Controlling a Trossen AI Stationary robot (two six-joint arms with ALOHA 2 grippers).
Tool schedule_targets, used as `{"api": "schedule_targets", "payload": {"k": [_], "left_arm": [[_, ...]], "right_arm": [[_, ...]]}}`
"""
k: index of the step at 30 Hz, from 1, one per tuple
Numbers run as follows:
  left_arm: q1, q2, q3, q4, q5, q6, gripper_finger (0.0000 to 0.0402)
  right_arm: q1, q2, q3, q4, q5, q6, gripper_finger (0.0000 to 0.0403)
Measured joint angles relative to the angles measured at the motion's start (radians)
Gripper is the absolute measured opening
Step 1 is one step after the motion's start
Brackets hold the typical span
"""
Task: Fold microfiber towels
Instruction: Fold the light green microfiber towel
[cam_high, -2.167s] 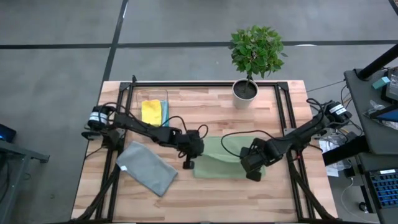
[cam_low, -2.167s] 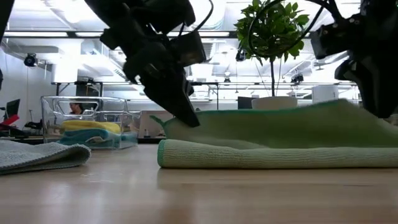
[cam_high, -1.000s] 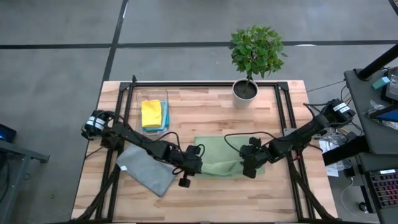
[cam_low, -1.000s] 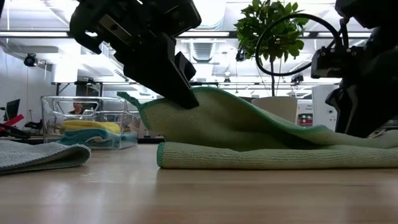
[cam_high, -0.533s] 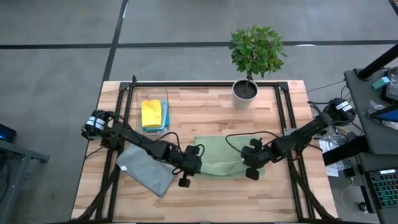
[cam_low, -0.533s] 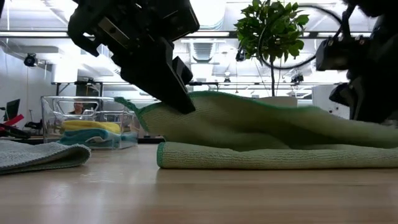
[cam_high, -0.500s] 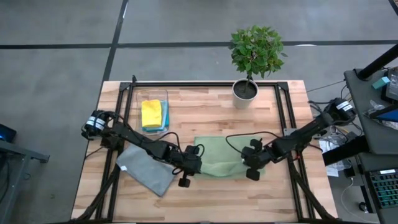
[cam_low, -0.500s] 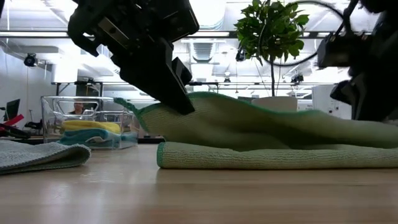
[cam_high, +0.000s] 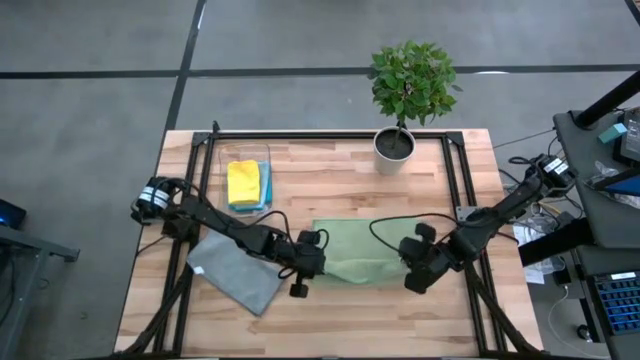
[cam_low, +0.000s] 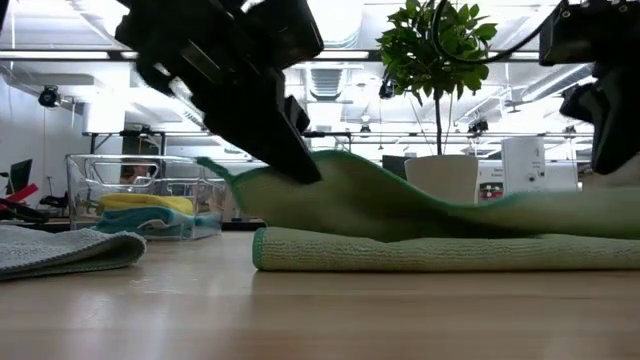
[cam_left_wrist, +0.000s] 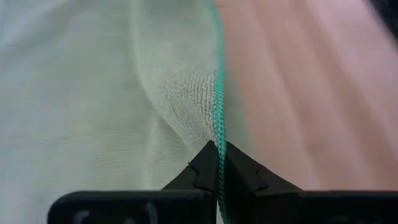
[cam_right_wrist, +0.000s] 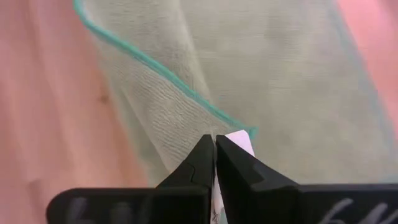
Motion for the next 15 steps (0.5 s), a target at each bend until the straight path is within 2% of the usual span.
{"api": "schedule_targets", "payload": {"k": [4,15], "left_arm": [[0.033,0.000,0.001,-0.003,-0.089,0.002,0.0000],[0.157,0.000,0.000,-0.017,-0.095,0.028,0.0000]], "right_arm": [[0.001,0.000,0.024,-0.103,0.062,0.054,0.0009],[0.000,0.001,0.023,-0.265,0.180,0.153,0.0009]]}}
